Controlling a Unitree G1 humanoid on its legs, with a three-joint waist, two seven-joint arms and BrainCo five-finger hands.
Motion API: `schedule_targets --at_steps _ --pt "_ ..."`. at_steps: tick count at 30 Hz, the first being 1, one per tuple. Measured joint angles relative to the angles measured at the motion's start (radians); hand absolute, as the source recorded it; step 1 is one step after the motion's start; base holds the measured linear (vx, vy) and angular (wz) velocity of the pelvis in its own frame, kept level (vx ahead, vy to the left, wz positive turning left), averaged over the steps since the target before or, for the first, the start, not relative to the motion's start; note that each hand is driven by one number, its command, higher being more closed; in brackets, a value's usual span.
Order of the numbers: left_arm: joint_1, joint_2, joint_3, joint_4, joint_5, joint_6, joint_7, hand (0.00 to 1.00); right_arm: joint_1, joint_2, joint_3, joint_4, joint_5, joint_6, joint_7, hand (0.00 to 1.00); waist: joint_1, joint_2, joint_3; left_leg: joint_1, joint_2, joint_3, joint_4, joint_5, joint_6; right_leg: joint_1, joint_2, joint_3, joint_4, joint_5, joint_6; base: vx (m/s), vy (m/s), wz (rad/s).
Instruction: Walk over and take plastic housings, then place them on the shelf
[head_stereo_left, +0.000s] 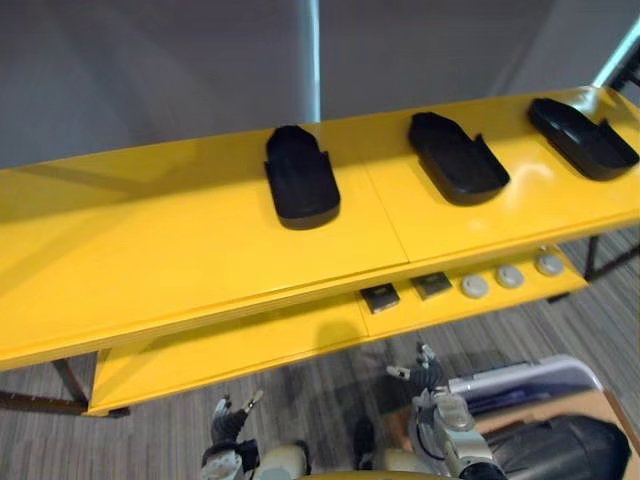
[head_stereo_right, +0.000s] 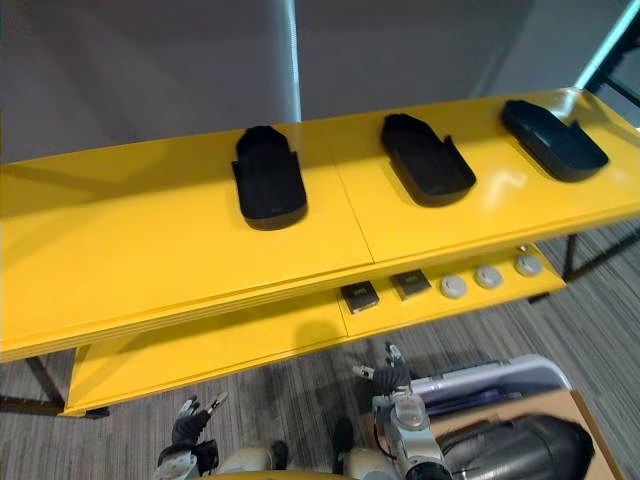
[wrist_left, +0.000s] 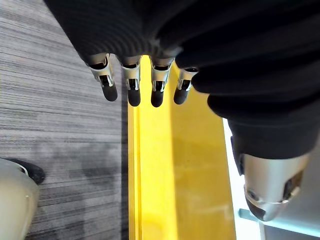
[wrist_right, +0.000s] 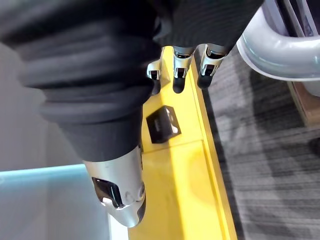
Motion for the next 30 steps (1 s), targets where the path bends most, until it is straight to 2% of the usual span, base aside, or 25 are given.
schedule_targets --at_steps 2,3,4,6,7,8,9,10,12,14,15,16,18,21,25,27,29,30 --pt "-0.006 0.003 -0.008 -0.025 0.0 -0.014 0.001 0.0 -0.019 0.019 0.014 -0.012 -0.014 0.002 -0.003 0.0 0.002 -0.019 0.012 -0.029 0.001 0.08 0.048 -0.019 0.023 -0.04 0.01 0.086 0.001 0.021 0.033 -0.21 0.201 -1.16" --pt "-0.01 0.003 -0.01 -0.026 0.001 -0.015 0.002 0.0 -0.024 0.023 0.027 -0.017 -0.028 0.004 -0.004 0.0 0.0 -0.023 0.017 -0.044 0.002 0.115 0.068 -0.024 0.032 -0.059 0.008 0.107 -0.003 0.022 0.034 -0.26 0.206 -1.04" --pt "-0.015 0.004 -0.012 -0.03 0.001 -0.015 0.003 0.0 -0.023 0.027 0.033 -0.035 -0.047 0.012 -0.004 0.0 0.004 -0.033 0.03 -0.057 -0.001 0.163 0.077 -0.026 0.04 -0.076 -0.011 0.092 -0.002 0.02 0.031 -0.31 0.237 -1.02" --pt "-0.015 0.0 -0.012 -0.035 0.015 -0.014 0.01 0.0 -0.014 0.038 0.05 -0.057 -0.069 0.013 -0.006 0.0 0.003 -0.028 0.047 -0.071 0.01 0.227 0.079 -0.011 0.097 -0.108 -0.046 0.018 0.042 0.005 0.032 -0.25 0.173 -0.81" --pt "-0.017 -0.001 -0.013 -0.035 0.017 -0.012 0.016 0.0 -0.011 0.036 0.07 -0.057 -0.083 0.014 -0.006 0.0 0.008 -0.039 0.047 -0.062 0.009 0.268 0.061 -0.002 0.113 -0.141 -0.083 -0.047 0.178 -0.034 0.024 -0.2 0.122 -0.67" --pt "-0.015 -0.001 -0.013 -0.034 0.017 -0.01 0.017 0.0 -0.008 0.038 0.077 -0.057 -0.089 0.014 -0.001 0.0 0.011 -0.036 0.049 -0.058 0.009 0.282 0.05 0.003 0.119 -0.145 -0.095 -0.068 0.259 -0.065 0.021 -0.23 0.15 -0.69" --pt "-0.008 0.003 -0.014 -0.035 0.017 -0.007 0.017 0.0 0.008 0.047 0.078 -0.06 -0.102 0.011 0.002 0.0 0.018 -0.032 0.048 -0.04 0.007 0.304 0.027 0.01 0.124 -0.129 -0.117 -0.094 0.411 -0.135 0.036 -0.17 0.129 -0.51" --pt "-0.008 0.004 -0.017 -0.036 0.017 -0.007 0.017 0.0 0.026 0.045 0.078 -0.061 -0.124 0.009 0.005 0.0 0.026 -0.034 0.045 -0.024 -0.001 0.318 0.004 0.02 0.123 -0.089 -0.136 -0.102 0.498 -0.199 0.055 -0.12 0.122 -0.43" --pt "-0.007 0.004 -0.019 -0.037 0.017 -0.007 0.017 0.0 0.044 0.042 0.077 -0.06 -0.146 0.009 0.005 0.0 0.031 -0.045 0.035 -0.028 -0.012 0.341 -0.028 0.042 0.122 0.003 -0.154 -0.131 0.512 -0.272 0.081 -0.06 0.055 -0.39" --pt "-0.004 0.002 -0.017 -0.035 0.017 -0.004 0.017 0.0 0.033 0.039 0.077 -0.024 -0.166 0.008 0.005 0.0 0.036 -0.06 0.023 -0.043 -0.018 0.368 -0.056 0.069 0.115 0.105 -0.161 -0.162 0.345 -0.304 0.09 -0.07 0.005 -0.65" --pt "-0.008 0.008 -0.018 -0.032 0.016 -0.004 0.018 0.0 0.003 0.036 0.076 0.016 -0.167 0.008 0.004 0.0 0.041 -0.074 0.016 -0.063 -0.021 0.395 -0.066 0.087 0.112 0.14 -0.155 -0.162 0.191 -0.303 0.088 -0.08 -0.028 -0.69" --pt "-0.024 0.013 -0.025 -0.013 0.015 -0.003 0.018 0.0 -0.023 0.016 0.072 0.057 -0.165 0.01 -0.001 0.0 0.032 -0.068 0.018 -0.079 -0.018 0.398 -0.068 0.107 0.103 0.156 -0.145 -0.16 0.105 -0.282 0.069 -0.07 -0.04 -0.57" --pt "-0.034 0.019 -0.047 0.008 0.015 -0.003 0.02 0.0 -0.034 -0.003 0.062 0.095 -0.163 0.013 -0.004 0.0 0.029 -0.066 0.017 -0.066 -0.03 0.318 -0.085 0.147 0.079 0.182 -0.13 -0.134 0.039 -0.233 0.065 -0.05 -0.079 -0.43" --pt "-0.029 0.022 -0.066 0.035 0.015 -0.003 0.018 0.0 -0.024 -0.006 0.038 0.098 -0.157 0.011 -0.018 0.0 0.024 -0.048 0.006 -0.016 -0.022 0.304 -0.147 0.157 0.076 0.199 -0.118 -0.083 -0.001 -0.196 0.056 -0.07 -0.072 -0.59" --pt "-0.023 0.023 -0.085 0.053 0.016 -0.003 0.017 0.0 -0.001 -0.008 0.02 0.101 -0.136 0.011 -0.02 0.0 0.019 -0.037 0.002 0.041 -0.01 0.366 -0.239 0.199 0.062 0.186 -0.104 0.003 -0.027 -0.158 0.052 -0.09 -0.034 -0.57" --pt "-0.003 0.024 -0.087 0.055 0.016 -0.003 0.016 0.0 0.0 -0.007 0.017 0.101 -0.125 0.012 -0.021 0.0 0.012 -0.027 -0.005 0.051 0.005 0.425 -0.252 0.198 0.062 0.159 -0.107 0.018 -0.022 -0.17 0.052 -0.08 -0.014 -0.96" --pt "0.015 0.024 -0.086 0.055 0.015 -0.001 0.016 0.0 -0.015 -0.002 0.018 0.097 -0.125 0.012 -0.021 0.0 0.003 -0.013 -0.003 0.061 0.031 0.518 -0.269 0.193 0.056 0.126 -0.167 -0.178 0.014 -0.17 0.032 -0.1 -0.006 -1.25" --pt "0.015 0.031 -0.086 0.055 0.015 -0.001 0.016 0.0 -0.023 -0.002 0.018 0.097 -0.124 0.012 -0.021 0.0 0.004 -0.009 -0.001 0.063 0.046 0.563 -0.271 0.184 0.051 0.111 -0.222 -0.326 0.049 -0.177 0.018 -0.08 -0.005 -1.07"
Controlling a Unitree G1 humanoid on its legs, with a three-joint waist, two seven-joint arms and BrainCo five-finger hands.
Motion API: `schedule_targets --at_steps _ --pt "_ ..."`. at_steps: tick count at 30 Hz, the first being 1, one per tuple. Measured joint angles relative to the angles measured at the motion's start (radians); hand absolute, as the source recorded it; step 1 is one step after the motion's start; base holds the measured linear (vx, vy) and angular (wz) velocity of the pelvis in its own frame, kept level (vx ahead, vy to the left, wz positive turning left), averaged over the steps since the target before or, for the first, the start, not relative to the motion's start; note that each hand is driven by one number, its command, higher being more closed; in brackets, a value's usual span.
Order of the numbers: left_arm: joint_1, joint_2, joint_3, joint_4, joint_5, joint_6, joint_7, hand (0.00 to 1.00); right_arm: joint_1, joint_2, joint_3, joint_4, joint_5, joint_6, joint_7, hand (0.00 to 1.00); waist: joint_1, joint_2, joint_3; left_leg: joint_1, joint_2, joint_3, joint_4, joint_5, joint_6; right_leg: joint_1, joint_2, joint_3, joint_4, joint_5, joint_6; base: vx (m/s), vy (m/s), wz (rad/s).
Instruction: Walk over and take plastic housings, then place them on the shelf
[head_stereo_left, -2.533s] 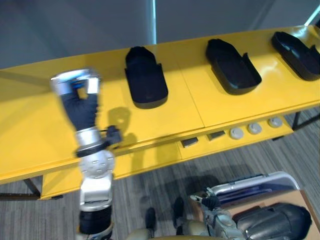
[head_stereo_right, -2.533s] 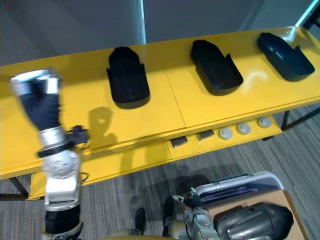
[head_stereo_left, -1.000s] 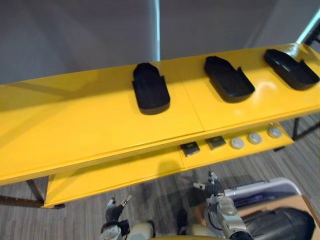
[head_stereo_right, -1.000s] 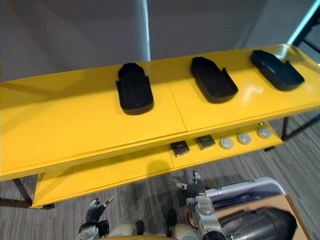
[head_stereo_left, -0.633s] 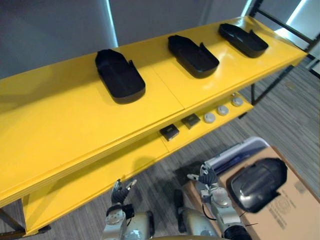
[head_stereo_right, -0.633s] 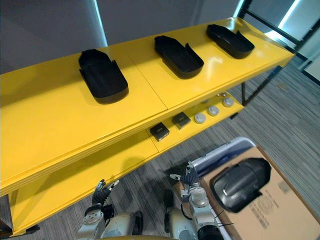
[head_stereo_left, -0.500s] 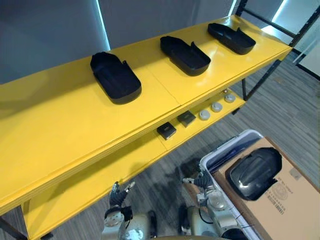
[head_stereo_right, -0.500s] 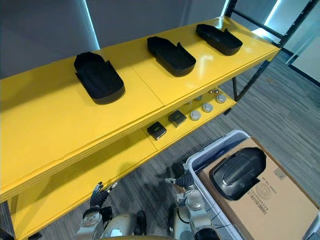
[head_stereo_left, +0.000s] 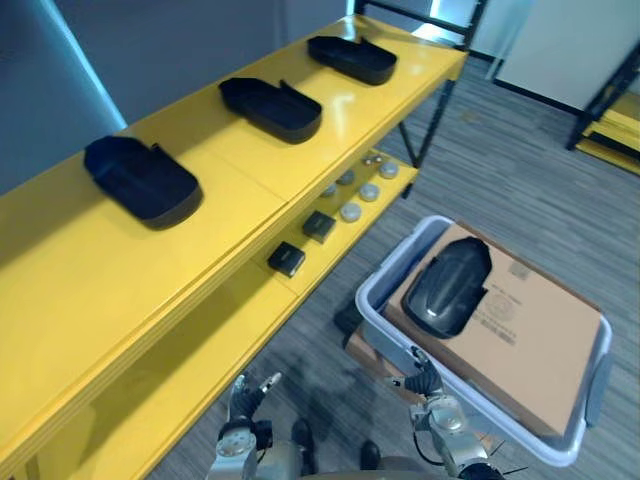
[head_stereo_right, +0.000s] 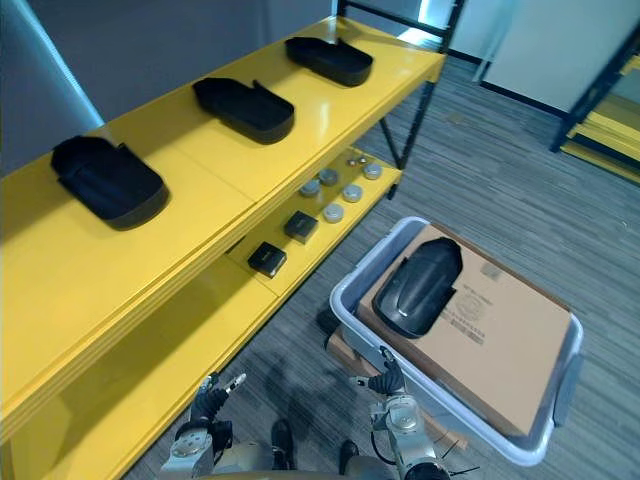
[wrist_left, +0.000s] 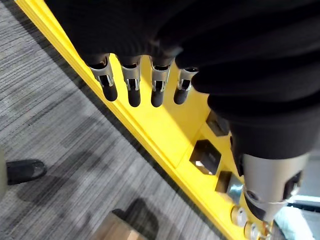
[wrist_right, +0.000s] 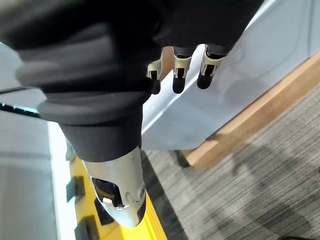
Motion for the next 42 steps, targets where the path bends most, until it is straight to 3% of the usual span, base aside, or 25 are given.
schedule_targets --at_steps 3,4,6,8,10,13,15,17,18,19,22,24,29,32,36,42 --pt "-0.004 0.024 0.003 0.0 -0.001 0.0 0.0 0.0 -0.014 0.001 0.013 -0.001 0.001 0.0 0.0 0.0 0.0 0.001 0.0 0.008 0.035 0.083 0.015 -0.011 -0.025 -0.003 -0.065 -0.228 0.017 0.04 -0.034 -0.03 -0.025 -1.12" --pt "-0.009 0.037 0.003 0.005 -0.001 0.0 0.0 0.0 -0.01 -0.002 0.017 -0.005 0.0 0.0 0.0 0.0 -0.009 -0.002 0.001 0.013 0.043 0.099 0.025 -0.009 -0.029 0.0 -0.061 -0.225 0.002 0.081 0.006 0.03 -0.088 -0.74" --pt "-0.032 0.044 0.003 0.011 -0.002 0.0 0.001 0.0 0.006 -0.007 0.016 -0.012 0.0 0.001 -0.001 0.0 -0.012 0.008 0.002 0.013 0.065 0.088 0.057 -0.015 -0.041 0.02 -0.029 -0.212 -0.036 0.095 0.04 0.06 -0.14 -0.4" --pt "-0.035 0.043 0.002 0.014 -0.002 0.0 0.0 0.0 0.014 -0.018 0.02 -0.023 0.0 0.001 0.0 0.0 -0.004 0.013 0.003 0.009 0.114 0.043 0.113 -0.045 -0.078 0.029 0.013 -0.187 -0.059 0.095 0.034 0.06 -0.166 -0.57" --pt "-0.036 0.039 0.0 0.022 -0.004 0.0 -0.001 0.0 0.019 -0.014 0.029 -0.033 0.011 -0.003 -0.002 0.0 -0.005 0.026 0.011 -0.027 0.203 0.017 0.253 -0.09 -0.098 0.046 0.072 -0.15 -0.079 0.081 0.013 0.04 -0.138 -0.54" --pt "-0.033 0.006 -0.001 0.022 -0.017 0.001 -0.002 0.0 0.022 -0.016 0.028 -0.037 0.02 -0.003 -0.009 0.0 -0.002 0.041 0.021 -0.07 0.236 -0.099 0.402 -0.088 -0.096 0.064 0.097 -0.101 -0.069 0.073 -0.006 0.1 -0.082 -0.55" --pt "-0.032 -0.013 -0.012 0.021 -0.022 0.003 -0.01 0.0 0.024 -0.023 0.0 -0.04 0.024 -0.003 -0.03 0.0 -0.003 0.042 0.038 -0.098 0.155 -0.315 0.393 -0.125 -0.133 0.079 0.074 -0.05 -0.062 0.068 -0.009 0.11 0.063 -0.63" --pt "-0.038 -0.01 -0.017 0.021 -0.039 0.004 -0.016 0.0 0.029 -0.022 -0.021 -0.048 0.049 -0.003 -0.045 0.0 -0.005 0.045 0.041 -0.104 0.077 -0.437 0.295 -0.123 -0.146 0.078 0.055 -0.018 -0.053 0.063 0.003 0.07 0.084 -0.53" --pt "-0.044 -0.011 -0.021 0.02 -0.039 0.005 -0.015 0.0 0.034 -0.026 -0.03 -0.048 0.059 -0.004 -0.051 0.0 -0.005 0.069 0.037 -0.095 0.06 -0.488 0.208 -0.071 -0.164 0.076 0.063 -0.003 -0.039 0.052 0.023 0.13 0.183 -0.44" --pt "-0.046 -0.009 -0.024 0.018 -0.039 0.005 -0.016 0.0 0.034 -0.028 -0.036 -0.047 0.06 -0.004 -0.057 0.0 -0.004 0.091 0.039 -0.095 0.064 -0.498 0.189 -0.054 -0.13 0.078 0.074 0.006 -0.029 0.044 0.035 0.13 0.197 -0.39" --pt "-0.058 0.036 -0.022 0.017 -0.039 0.006 -0.013 0.0 0.054 0.004 -0.041 -0.049 0.078 -0.005 -0.063 0.0 -0.007 0.041 0.038 -0.066 0.024 -0.473 0.163 -0.059 -0.126 0.071 0.033 0.04 -0.021 0.036 0.065 0.12 0.138 -0.15" --pt "-0.054 0.048 -0.02 0.018 -0.041 0.006 -0.009 0.0 0.061 0.008 -0.047 -0.059 0.086 -0.005 -0.063 0.0 -0.007 0.026 0.03 -0.063 0.003 -0.454 0.138 -0.051 -0.11 0.065 0.016 0.057 -0.051 0.053 0.083 0.1 0.116 -0.14" --pt "-0.03 0.058 0.005 0.017 -0.048 0.006 0.003 0.0 0.087 0.019 -0.155 -0.122 0.131 -0.009 -0.065 0.0 -0.007 0.021 0.026 0.001 -0.02 -0.4 0.07 -0.039 -0.091 0.093 0.005 0.129 -0.122 0.104 0.093 0.07 0.078 -0.35" --pt "-0.016 0.075 0.04 0.017 -0.048 0.006 0.003 0.0 0.141 0.019 -0.244 -0.201 0.163 -0.012 -0.082 0.0 -0.012 0.0 0.008 0.021 -0.022 -0.379 0.038 -0.036 -0.086 0.092 0.006 0.155 -0.144 0.109 0.097 0.03 0.008 -0.26" --pt "0.032 0.078 0.047 0.017 -0.047 0.006 0.0 0.0 0.185 0.013 -0.379 -0.288 0.169 -0.013 -0.108 0.0 -0.04 -0.024 -0.014 0.055 -0.022 -0.369 0.004 -0.034 -0.083 0.096 0.008 0.178 -0.145 0.112 0.095 0.0 -0.002 -0.18" --pt "0.046 0.071 0.05 0.026 -0.045 0.006 -0.005 0.0 0.213 -0.005 -0.371 -0.51 0.155 -0.015 -0.126 0.0 -0.055 -0.038 -0.025 0.096 -0.03 -0.348 -0.057 -0.006 -0.062 0.097 0.002 0.21 -0.159 0.14 0.095 -0.06 0.025 -0.15"
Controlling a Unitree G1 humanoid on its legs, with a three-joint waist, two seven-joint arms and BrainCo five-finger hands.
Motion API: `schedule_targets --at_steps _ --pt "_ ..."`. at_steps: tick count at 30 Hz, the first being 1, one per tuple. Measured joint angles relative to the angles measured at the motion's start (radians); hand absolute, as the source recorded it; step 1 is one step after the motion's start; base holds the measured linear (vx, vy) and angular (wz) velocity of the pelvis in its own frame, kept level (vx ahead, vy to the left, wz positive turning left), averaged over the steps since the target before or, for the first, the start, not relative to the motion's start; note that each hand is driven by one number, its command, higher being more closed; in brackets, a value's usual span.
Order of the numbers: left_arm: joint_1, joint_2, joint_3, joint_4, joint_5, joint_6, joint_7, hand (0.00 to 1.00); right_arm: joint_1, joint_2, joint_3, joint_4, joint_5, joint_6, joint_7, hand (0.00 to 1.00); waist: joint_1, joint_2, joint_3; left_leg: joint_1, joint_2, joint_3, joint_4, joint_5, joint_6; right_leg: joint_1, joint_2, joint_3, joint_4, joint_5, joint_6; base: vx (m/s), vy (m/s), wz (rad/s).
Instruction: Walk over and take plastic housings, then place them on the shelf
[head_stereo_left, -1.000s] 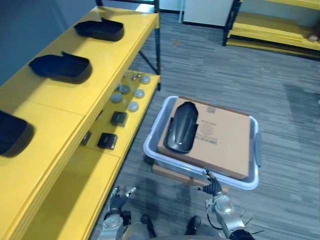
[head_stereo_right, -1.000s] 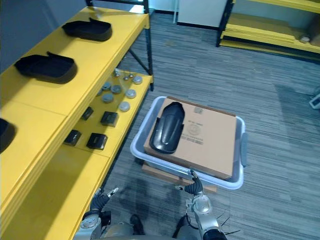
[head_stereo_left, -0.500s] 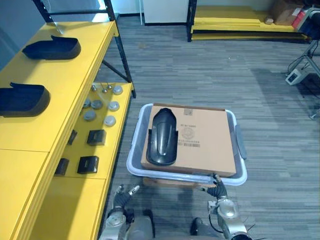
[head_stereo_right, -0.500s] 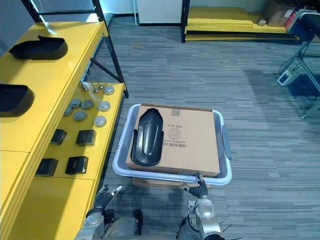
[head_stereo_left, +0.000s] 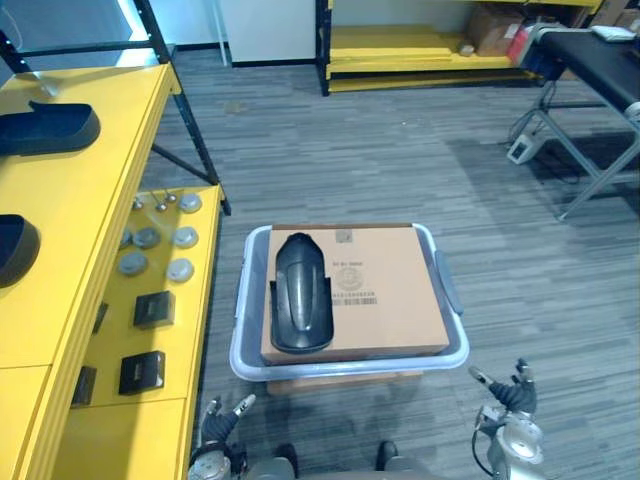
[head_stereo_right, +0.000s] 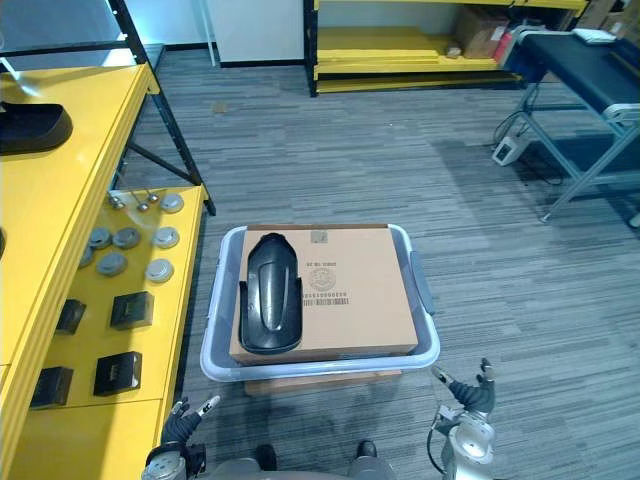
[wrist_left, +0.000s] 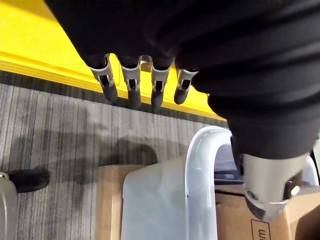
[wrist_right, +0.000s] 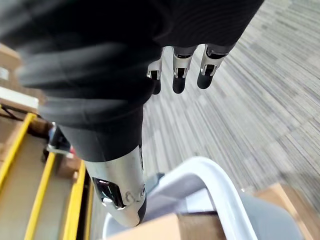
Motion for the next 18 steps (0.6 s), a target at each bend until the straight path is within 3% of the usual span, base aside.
schedule_targets --at_steps 3,9,15,18 --pt "0.0 0.001 -0.001 0.019 0.006 0.0 -0.016 0.0 0.0 0.001 0.06 -0.081 -0.012 -0.01 0.007 0.0 0.001 -0.007 -0.011 0.013 -0.013 -0.005 -0.037 0.025 0.001 -0.001 -0.004 0.0 -0.002 0.0 0.0 -0.06 0.016 0.04" --pt "0.019 -0.004 -0.03 0.035 0.007 -0.001 -0.018 0.0 -0.036 0.002 0.213 -0.151 -0.14 -0.031 0.024 0.0 0.019 -0.01 -0.023 0.028 -0.015 -0.042 -0.107 0.078 -0.003 0.007 0.0 -0.029 -0.015 -0.001 0.002 -0.06 -0.028 0.16" --pt "0.025 -0.004 -0.03 0.032 0.007 -0.006 -0.017 0.0 -0.13 0.001 0.293 -0.113 -0.301 -0.004 0.021 0.0 0.046 -0.009 -0.024 0.021 -0.016 -0.095 -0.15 0.112 -0.005 0.016 0.001 -0.085 -0.025 -0.002 0.004 -0.02 -0.022 0.28" --pt "0.019 -0.003 -0.031 0.031 0.025 -0.011 -0.016 0.0 -0.225 0.004 0.331 -0.009 -0.392 0.029 0.014 0.0 0.057 -0.01 -0.023 0.001 -0.019 -0.122 -0.149 0.115 -0.004 0.015 0.0 -0.11 -0.031 -0.003 0.004 0.01 -0.01 0.26"
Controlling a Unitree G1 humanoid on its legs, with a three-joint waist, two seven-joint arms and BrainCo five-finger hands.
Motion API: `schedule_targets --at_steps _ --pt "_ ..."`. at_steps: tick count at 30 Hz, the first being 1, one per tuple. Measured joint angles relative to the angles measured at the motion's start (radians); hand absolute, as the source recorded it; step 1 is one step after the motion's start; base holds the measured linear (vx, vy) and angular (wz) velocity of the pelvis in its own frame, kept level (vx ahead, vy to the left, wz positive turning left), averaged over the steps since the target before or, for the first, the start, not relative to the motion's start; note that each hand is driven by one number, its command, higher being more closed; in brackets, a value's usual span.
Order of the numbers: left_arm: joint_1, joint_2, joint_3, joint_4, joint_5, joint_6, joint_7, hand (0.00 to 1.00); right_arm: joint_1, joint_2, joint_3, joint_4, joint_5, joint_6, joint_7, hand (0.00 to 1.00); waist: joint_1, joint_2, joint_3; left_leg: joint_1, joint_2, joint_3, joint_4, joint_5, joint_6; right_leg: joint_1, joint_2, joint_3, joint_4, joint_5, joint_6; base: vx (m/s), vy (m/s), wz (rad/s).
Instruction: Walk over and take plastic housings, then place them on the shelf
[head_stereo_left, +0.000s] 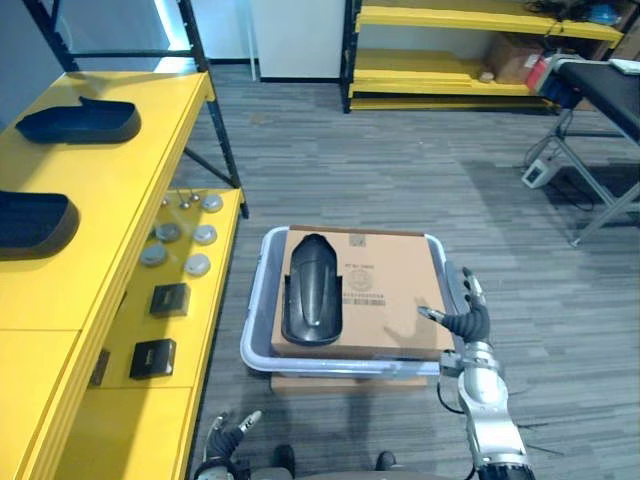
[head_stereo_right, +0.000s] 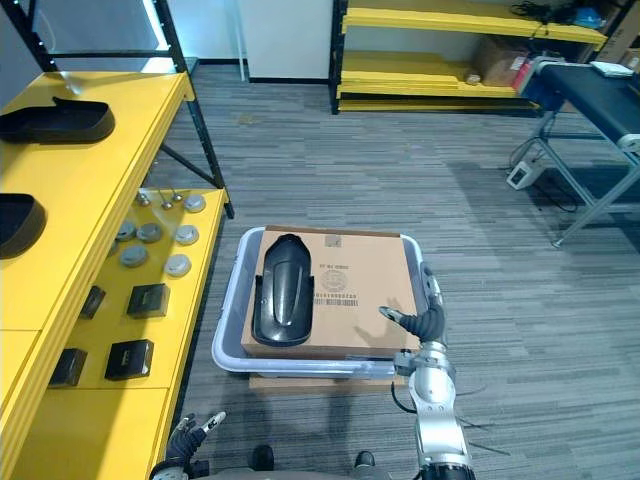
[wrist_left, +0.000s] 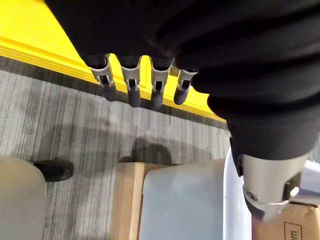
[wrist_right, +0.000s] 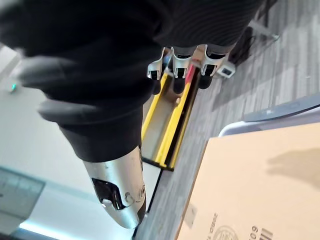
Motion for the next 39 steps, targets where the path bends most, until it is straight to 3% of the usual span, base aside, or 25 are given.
schedule_targets --at_steps 2,6,12,13,17,19,24,25,33,39 --pt "-0.007 0.0 -0.001 0.0 0.019 0.0 0.0 0.0 -0.061 0.003 0.015 0.071 -0.027 0.026 -0.016 0.0 0.006 -0.001 0.002 -0.019 -0.001 -0.019 0.002 0.003 0.0 -0.006 0.0 -0.015 -0.002 0.0 0.0 0.02 -0.011 0.28" --pt "-0.031 0.0 -0.02 -0.014 0.021 -0.001 0.005 0.0 -0.174 0.021 0.016 0.197 -0.056 0.073 -0.056 0.0 0.049 -0.005 0.029 -0.059 -0.002 -0.05 0.021 0.004 0.0 -0.02 0.001 -0.038 0.0 0.002 -0.001 0.03 -0.007 0.24" --pt "-0.051 -0.001 -0.032 -0.052 0.019 -0.003 0.018 0.0 -0.3 0.041 0.002 0.302 -0.088 0.127 -0.099 0.0 0.058 -0.004 0.092 -0.139 -0.007 -0.088 0.084 -0.002 0.006 -0.045 0.0 -0.054 0.0 0.045 -0.005 -0.01 0.037 0.24" --pt "-0.063 0.0 -0.035 -0.055 0.018 -0.003 0.024 0.0 -0.318 0.042 -0.004 0.318 -0.098 0.141 -0.114 0.0 0.074 -0.002 0.109 -0.152 -0.009 -0.091 0.095 -0.004 0.008 -0.055 -0.001 -0.052 -0.001 0.061 -0.006 -0.07 0.077 0.04" --pt "-0.074 0.001 -0.039 -0.069 0.014 -0.007 0.029 0.0 -0.376 0.045 -0.024 0.38 -0.109 0.166 -0.131 0.0 0.084 -0.002 0.135 -0.196 -0.019 -0.103 0.129 -0.008 0.015 -0.072 -0.013 -0.054 0.001 0.074 0.0 -0.07 0.057 0.13" --pt "-0.089 0.0 -0.041 -0.069 0.005 -0.009 0.033 0.0 -0.433 0.045 -0.046 0.439 -0.11 0.182 -0.142 0.0 0.103 0.001 0.149 -0.223 -0.02 -0.11 0.151 -0.009 0.015 -0.089 -0.013 -0.055 0.0 0.085 -0.007 -0.1 0.059 0.02" --pt "-0.118 0.0 -0.069 -0.072 -0.028 -0.01 0.062 0.0 -0.614 0.024 -0.085 0.614 -0.122 0.235 -0.167 0.0 0.108 0.008 0.19 -0.279 -0.023 -0.138 0.194 -0.016 0.008 -0.11 -0.009 -0.057 0.002 0.085 -0.008 -0.11 0.028 0.14" --pt "-0.119 0.0 -0.07 -0.072 -0.029 -0.01 0.068 0.0 -0.63 0.019 -0.084 0.625 -0.131 0.251 -0.167 1.0 0.108 0.011 0.192 -0.282 -0.021 -0.139 0.194 -0.015 0.007 -0.114 -0.007 -0.056 0.003 0.085 -0.008 -0.09 0.008 0.01" --pt "-0.145 0.008 -0.099 -0.066 -0.06 -0.008 0.071 0.0 -0.649 0.014 -0.084 0.63 -0.158 0.283 -0.167 1.0 0.105 0.007 0.213 -0.293 -0.013 -0.135 0.185 0.0 -0.012 -0.134 0.007 -0.048 0.001 0.078 -0.018 -0.05 -0.009 -0.06" --pt "-0.147 0.01 -0.108 -0.066 -0.066 -0.009 0.071 0.0 -0.652 0.0 -0.085 0.63 -0.137 0.282 -0.163 1.0 0.102 0.003 0.215 -0.289 -0.013 -0.124 0.174 0.015 -0.003 -0.14 0.007 -0.033 -0.005 0.077 -0.02 -0.02 -0.003 -0.05"
